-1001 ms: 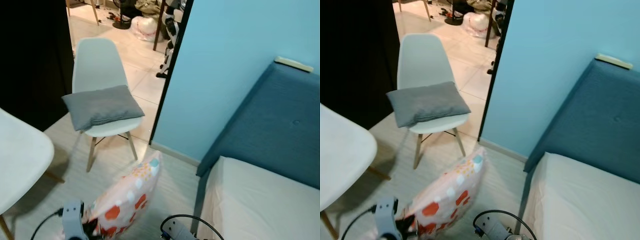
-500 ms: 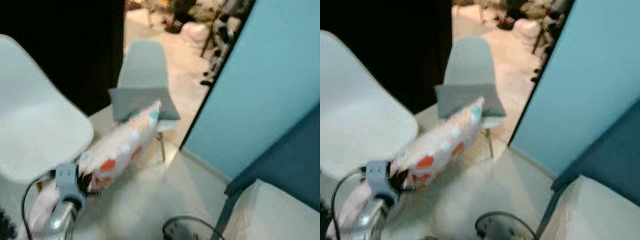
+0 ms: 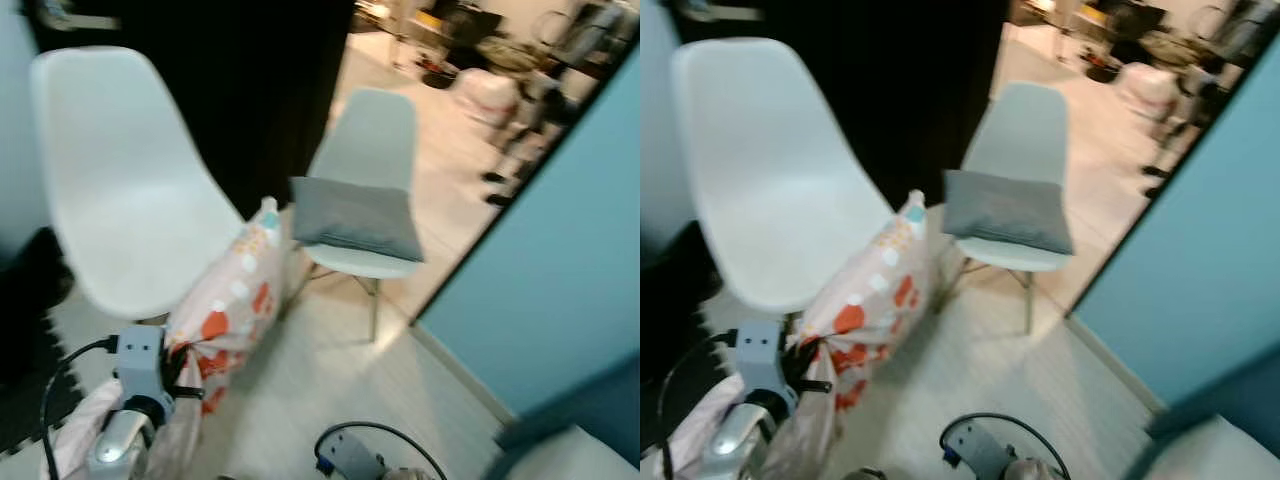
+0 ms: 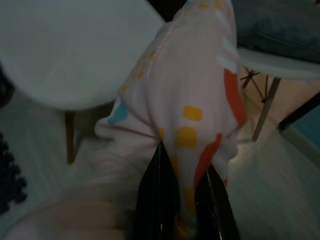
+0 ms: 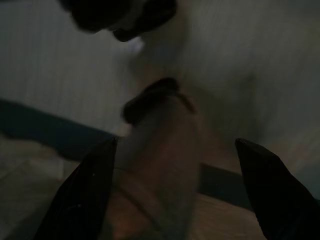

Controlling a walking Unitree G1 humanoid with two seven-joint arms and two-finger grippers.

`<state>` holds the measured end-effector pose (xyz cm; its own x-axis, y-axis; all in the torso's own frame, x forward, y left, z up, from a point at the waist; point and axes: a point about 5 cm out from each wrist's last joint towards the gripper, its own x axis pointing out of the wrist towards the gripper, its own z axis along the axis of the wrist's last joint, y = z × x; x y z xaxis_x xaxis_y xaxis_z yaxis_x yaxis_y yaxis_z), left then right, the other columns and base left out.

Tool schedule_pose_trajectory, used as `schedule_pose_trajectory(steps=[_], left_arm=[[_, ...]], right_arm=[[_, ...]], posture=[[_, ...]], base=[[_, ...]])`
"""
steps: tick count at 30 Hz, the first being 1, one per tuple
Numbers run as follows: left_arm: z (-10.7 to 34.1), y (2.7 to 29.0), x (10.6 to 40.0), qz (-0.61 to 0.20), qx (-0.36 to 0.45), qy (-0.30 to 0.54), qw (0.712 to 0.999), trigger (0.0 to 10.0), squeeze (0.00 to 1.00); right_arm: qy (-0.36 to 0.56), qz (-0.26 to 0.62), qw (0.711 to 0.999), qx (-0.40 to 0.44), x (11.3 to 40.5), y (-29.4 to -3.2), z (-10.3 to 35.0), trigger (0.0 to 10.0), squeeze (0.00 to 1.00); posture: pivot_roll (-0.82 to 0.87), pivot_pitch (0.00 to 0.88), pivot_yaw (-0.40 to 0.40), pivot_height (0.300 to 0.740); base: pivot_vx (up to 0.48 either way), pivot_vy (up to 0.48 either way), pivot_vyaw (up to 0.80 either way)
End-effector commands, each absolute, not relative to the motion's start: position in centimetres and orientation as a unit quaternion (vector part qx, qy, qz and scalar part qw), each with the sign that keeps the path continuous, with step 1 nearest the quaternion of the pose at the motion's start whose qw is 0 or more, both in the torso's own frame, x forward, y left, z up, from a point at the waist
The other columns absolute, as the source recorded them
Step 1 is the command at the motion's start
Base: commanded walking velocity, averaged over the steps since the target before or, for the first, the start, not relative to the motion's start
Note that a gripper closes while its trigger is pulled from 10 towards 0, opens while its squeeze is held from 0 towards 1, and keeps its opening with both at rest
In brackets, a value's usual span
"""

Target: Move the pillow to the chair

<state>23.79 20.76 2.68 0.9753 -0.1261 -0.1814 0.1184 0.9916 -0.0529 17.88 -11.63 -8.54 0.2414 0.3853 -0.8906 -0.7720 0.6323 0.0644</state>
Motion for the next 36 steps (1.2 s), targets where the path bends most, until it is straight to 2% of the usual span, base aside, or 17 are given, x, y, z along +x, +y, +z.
schedule_pose_trajectory(steps=[1,10,16,20,23,32,36], left_arm=[[4.5,19.8,24.9,-0.087,-0.02,0.045,0.995,10.0,0.0],[4.7,18.9,24.7,-0.112,-0.018,0.055,0.992,10.0,0.0],[4.4,18.4,24.6,-0.128,-0.016,0.068,0.989,10.0,0.0],[3.6,16.5,23.9,-0.186,0.003,0.104,0.977,10.0,0.0],[3.4,16.3,23.7,-0.196,0.012,0.113,0.974,10.0,0.0],[5.2,17.7,24.8,-0.153,0.026,0.078,0.985,10.0,0.0],[7.6,18.0,25.3,-0.14,0.03,0.033,0.989,10.0,0.0]], right_arm=[[0.496,0.372,0.76,-0.197,17.6,-12.2,-8.7,10.0,0.0],[0.494,0.373,0.76,-0.197,17.6,-12.2,-8.7,10.0,0.0],[0.494,0.368,0.762,-0.2,17.7,-12.3,-8.7,10.0,0.0],[0.486,0.373,0.764,-0.203,18.3,-12.1,-8.4,10.0,0.0],[0.483,0.371,0.767,-0.201,18.6,-12.1,-8.2,10.0,0.0],[0.488,0.367,0.766,-0.2,18.5,-12.2,-8.3,10.0,0.0],[0.49,0.368,0.764,-0.2,18.2,-12.2,-8.4,10.0,0.0]], posture=[[0.21,0.067,-0.184,0.74],[0.21,0.065,-0.185,0.74],[0.21,0.056,-0.192,0.74],[0.19,0.069,-0.184,0.74],[0.2,0.069,-0.185,0.74],[0.21,0.073,-0.185,0.74],[0.22,0.074,-0.185,0.74]], base=[[0.0,0.0,0.8],[0.0,0.0,0.8],[0.0,0.0,0.0],[0.0,0.0,0.0],[0.0,0.0,0.0],[0.0,0.0,0.0],[0.127,0.0,0.0]])
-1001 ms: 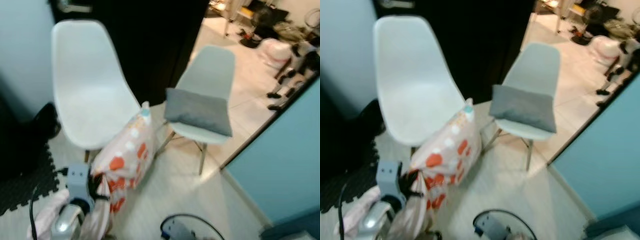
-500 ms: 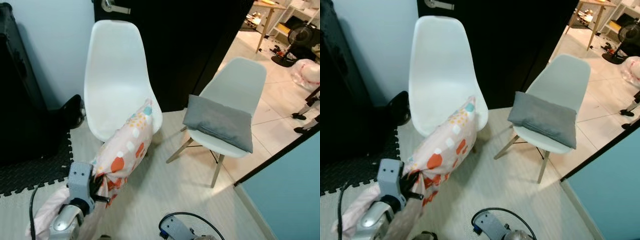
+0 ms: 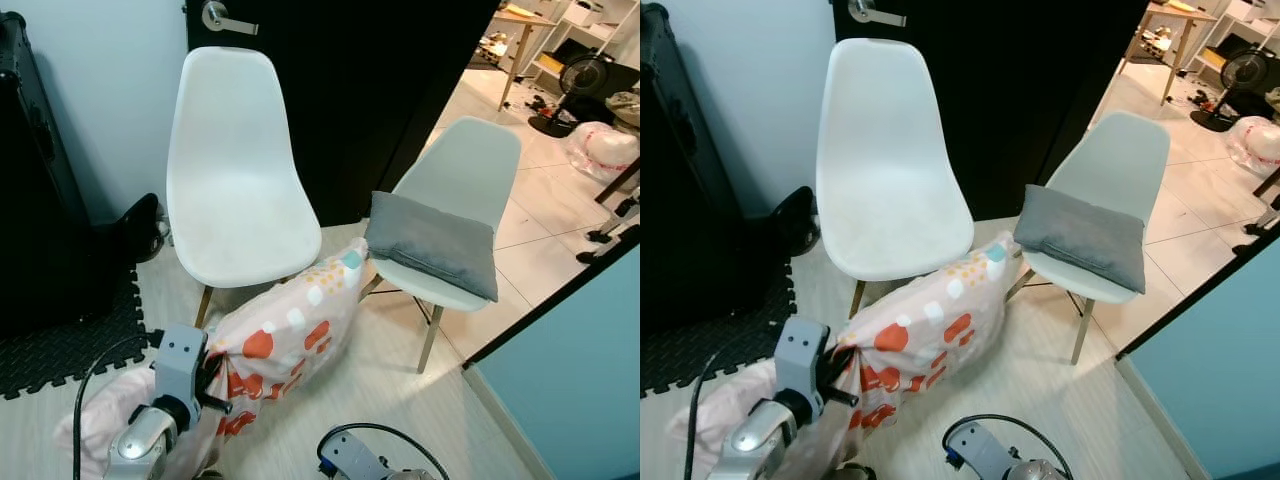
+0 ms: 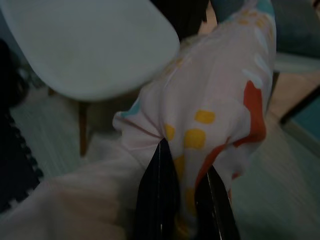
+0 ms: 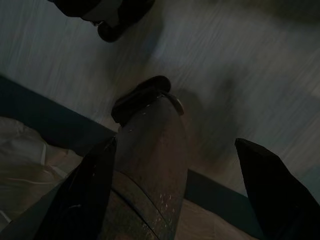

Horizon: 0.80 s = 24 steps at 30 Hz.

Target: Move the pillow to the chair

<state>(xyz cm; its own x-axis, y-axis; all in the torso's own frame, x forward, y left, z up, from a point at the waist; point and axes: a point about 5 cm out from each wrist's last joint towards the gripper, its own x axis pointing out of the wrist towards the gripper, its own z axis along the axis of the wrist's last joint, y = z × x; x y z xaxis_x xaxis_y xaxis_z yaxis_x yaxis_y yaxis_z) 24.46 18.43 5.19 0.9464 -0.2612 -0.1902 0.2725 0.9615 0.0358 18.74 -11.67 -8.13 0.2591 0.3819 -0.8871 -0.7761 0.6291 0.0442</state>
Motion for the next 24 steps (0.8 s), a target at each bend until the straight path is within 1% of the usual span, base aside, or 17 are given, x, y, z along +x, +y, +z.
schedule_pose_trajectory(steps=[1,3,11,15,19,23,24], left_arm=[[8.2,18.0,25.5,-0.139,0.035,0.024,0.989,10.0,0.0],[8.2,18.0,25.5,-0.139,0.035,0.024,0.989,10.0,0.0],[11.8,18.1,26.3,-0.141,0.058,-0.032,0.988,10.0,0.0],[12.0,18.1,26.3,-0.144,0.061,-0.032,0.987,10.0,0.0],[11.9,17.9,26.3,-0.151,0.063,-0.027,0.986,10.0,0.0],[11.9,17.8,26.4,-0.153,0.061,-0.024,0.986,10.0,0.0],[11.9,17.7,26.4,-0.155,0.061,-0.023,0.986,10.0,0.0]], right_arm=[[0.489,0.369,0.765,-0.199,18.2,-12.2,-8.5,10.0,0.0],[0.489,0.369,0.765,-0.199,18.2,-12.2,-8.5,10.0,0.0],[0.487,0.373,0.764,-0.198,17.7,-11.3,-8.6,10.0,0.0],[0.487,0.373,0.765,-0.196,17.6,-11.1,-8.7,10.0,0.0],[0.484,0.366,0.773,-0.186,18.0,-10.8,-8.5,10.0,0.0],[0.482,0.364,0.775,-0.186,18.3,-10.8,-8.4,10.0,0.0],[0.481,0.362,0.776,-0.187,18.6,-11.2,-8.2,10.0,0.0]], posture=[[0.22,0.073,-0.187,0.74],[0.22,0.073,-0.187,0.74],[0.22,0.072,-0.191,0.74],[0.22,0.07,-0.188,0.74],[0.21,0.067,-0.177,0.74],[0.21,0.067,-0.174,0.74],[0.21,0.067,-0.174,0.74]], base=[[0.0,0.0,0.0],[0.0,0.0,0.0],[0.313,0.0,0.0],[0.383,0.0,0.0],[0.412,0.0,0.0],[0.442,0.0,0.0],[0.458,0.0,0.0]])
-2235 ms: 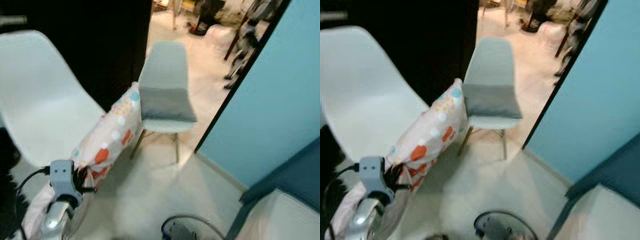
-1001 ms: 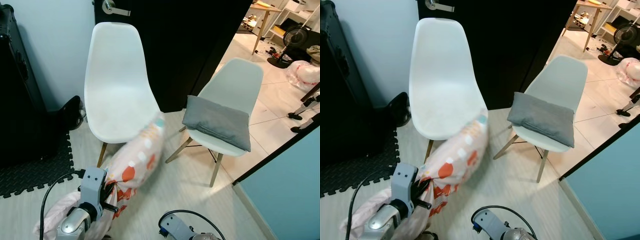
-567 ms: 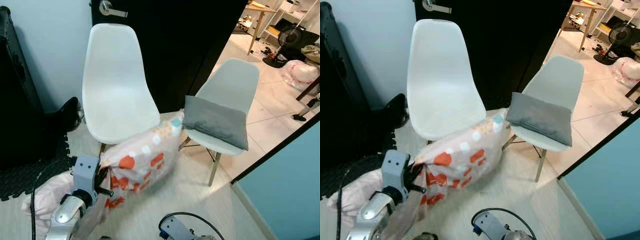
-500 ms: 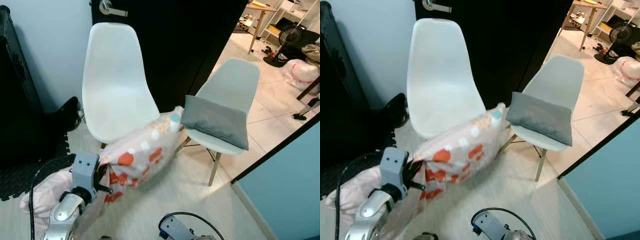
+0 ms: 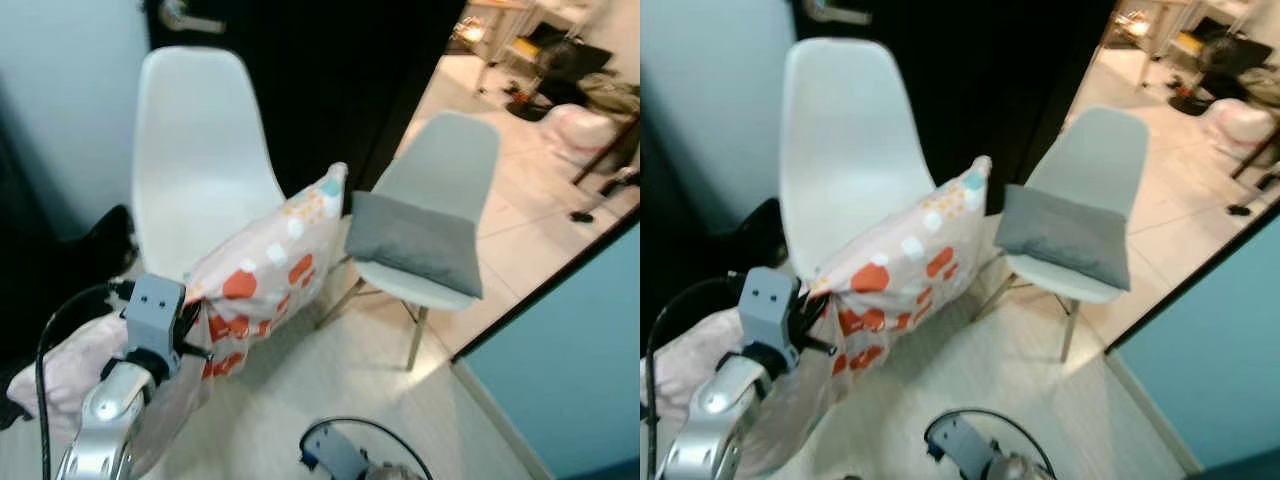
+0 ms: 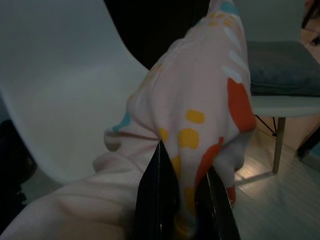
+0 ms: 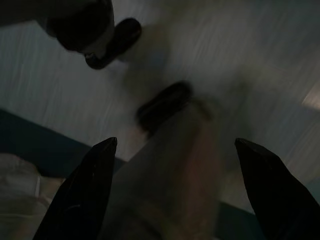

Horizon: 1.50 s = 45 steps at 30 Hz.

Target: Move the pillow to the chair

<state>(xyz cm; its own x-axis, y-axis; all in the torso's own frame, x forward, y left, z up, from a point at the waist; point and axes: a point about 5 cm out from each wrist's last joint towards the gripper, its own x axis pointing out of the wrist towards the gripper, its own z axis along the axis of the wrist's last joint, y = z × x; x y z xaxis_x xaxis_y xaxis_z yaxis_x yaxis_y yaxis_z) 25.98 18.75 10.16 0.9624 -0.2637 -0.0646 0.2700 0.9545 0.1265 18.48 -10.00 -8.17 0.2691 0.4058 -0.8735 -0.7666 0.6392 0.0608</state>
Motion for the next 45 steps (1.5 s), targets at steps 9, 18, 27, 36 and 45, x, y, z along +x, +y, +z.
schedule_pose_trajectory(steps=[9,18,27,36,45], left_arm=[[11.91,17.48,26.41,-0.16,0.059,-0.018,0.985,10.0,0.0],[11.67,17.36,26.28,-0.164,0.06,-0.011,0.985,10.0,0.0],[11.61,17.22,26.38,-0.171,0.061,-0.009,0.983,10.0,0.0],[11.67,17.39,26.31,-0.168,0.064,-0.008,0.984,10.0,0.0],[11.31,18.04,26.28,-0.147,0.067,0.0,0.987,10.0,0.0]], right_arm=[[0.481,0.359,0.778,-0.187,19.03,-11.84,-8.03,10.0,0.0],[0.474,0.367,0.778,-0.187,18.9,-11.62,-8.05,10.0,0.0],[0.475,0.354,0.785,-0.184,18.87,-11.49,-8.11,10.0,0.0],[0.482,0.349,0.779,-0.198,18.49,-11.84,-8.36,10.0,0.0],[0.482,0.344,0.782,-0.194,18.53,-11.86,-8.35,10.0,0.0]], posture=[[0.21,0.066,-0.174,0.74],[0.21,0.056,-0.17,0.74],[0.21,0.05,-0.167,0.74],[0.21,0.055,-0.171,0.74],[0.21,0.072,-0.166,0.74]], base=[[0.467,0.0,0.0],[0.48,0.0,0.35],[0.48,0.0,0.24],[0.479,0.0,0.0],[0.468,0.0,0.0]])
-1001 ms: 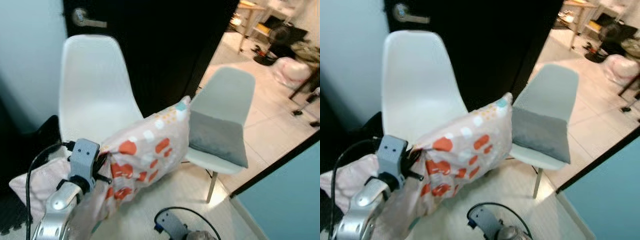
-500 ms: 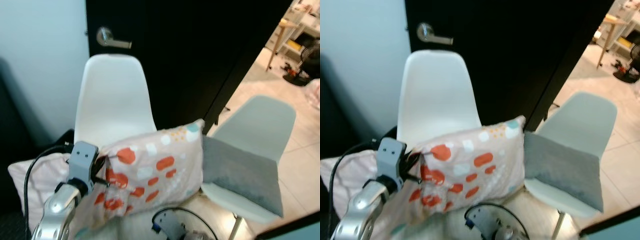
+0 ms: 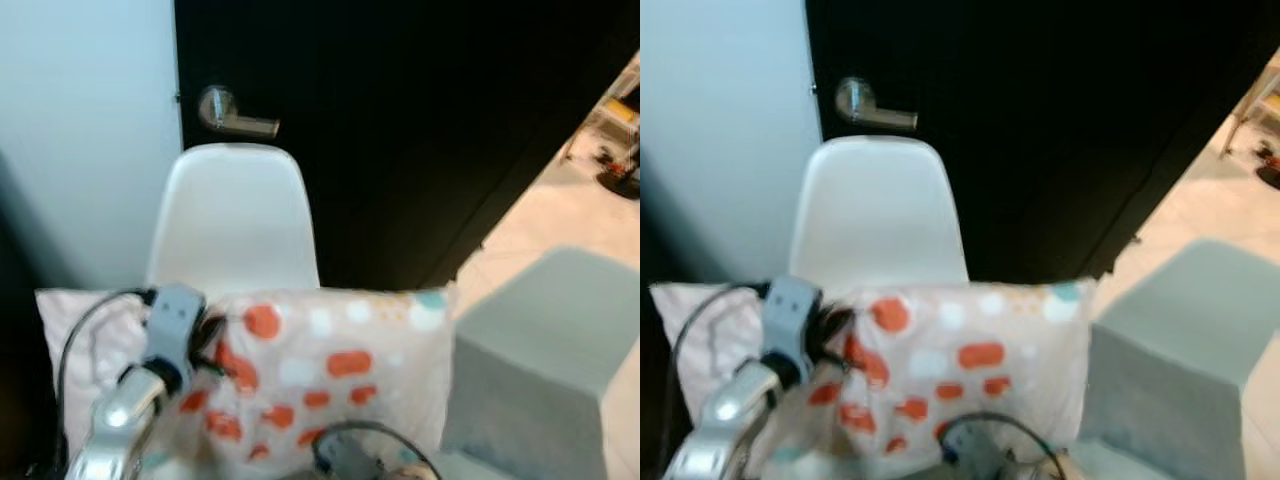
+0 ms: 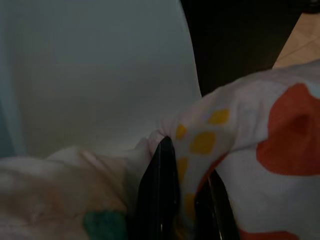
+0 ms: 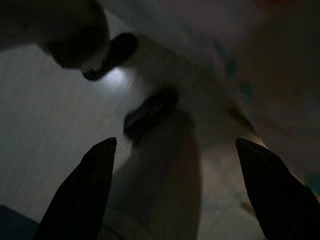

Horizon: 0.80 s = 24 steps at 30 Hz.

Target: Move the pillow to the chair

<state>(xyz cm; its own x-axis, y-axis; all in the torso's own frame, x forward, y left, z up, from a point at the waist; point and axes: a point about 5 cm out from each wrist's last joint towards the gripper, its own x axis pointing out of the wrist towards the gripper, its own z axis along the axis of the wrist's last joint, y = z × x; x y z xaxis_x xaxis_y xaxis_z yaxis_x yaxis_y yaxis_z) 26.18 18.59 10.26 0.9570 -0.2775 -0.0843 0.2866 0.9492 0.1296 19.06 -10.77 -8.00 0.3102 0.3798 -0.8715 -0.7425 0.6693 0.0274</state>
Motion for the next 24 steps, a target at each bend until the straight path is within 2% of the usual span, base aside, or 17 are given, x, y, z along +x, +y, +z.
schedule_pose_trajectory(steps=[1,5,9,12,18,24], left_arm=[[11.0,18.5,26.4,-0.127,0.062,0.008,0.99,10.0,0.0],[10.1,19.6,26.4,-0.088,0.056,0.035,0.994,10.0,0.0],[4.3,20.7,25.2,-0.057,0.035,0.189,0.98,10.0,0.0],[2.6,20.8,24.6,-0.048,0.02,0.237,0.97,10.0,0.0],[0.2,22.0,23.9,0.037,-0.03,0.295,0.954,10.0,0.0],[-0.7,23.1,23.8,0.087,-0.033,0.314,0.945,10.0,0.0]], right_arm=[[0.483,0.344,0.781,-0.194,18.5,-11.9,-8.4,10.0,0.0],[0.485,0.344,0.78,-0.194,18.3,-11.9,-8.5,10.0,0.0],[0.492,0.344,0.775,-0.2,17.9,-12.0,-8.7,10.0,0.0],[0.491,0.345,0.774,-0.202,17.9,-12.0,-8.7,10.0,0.0],[0.493,0.343,0.773,-0.204,18.1,-12.0,-8.6,10.0,0.0],[0.494,0.342,0.771,-0.209,18.1,-12.1,-8.6,10.0,0.0]], posture=[[0.21,0.074,-0.165,0.74],[0.21,0.072,-0.163,0.74],[0.2,0.079,-0.161,0.74],[0.2,0.08,-0.159,0.74],[0.19,0.083,-0.159,0.74],[0.18,0.086,-0.158,0.74]], base=[[0.0,0.0,0.0],[0.0,0.0,0.0],[0.0,0.0,0.0],[0.0,0.0,0.0],[0.0,0.0,0.0],[0.0,0.0,0.0]])
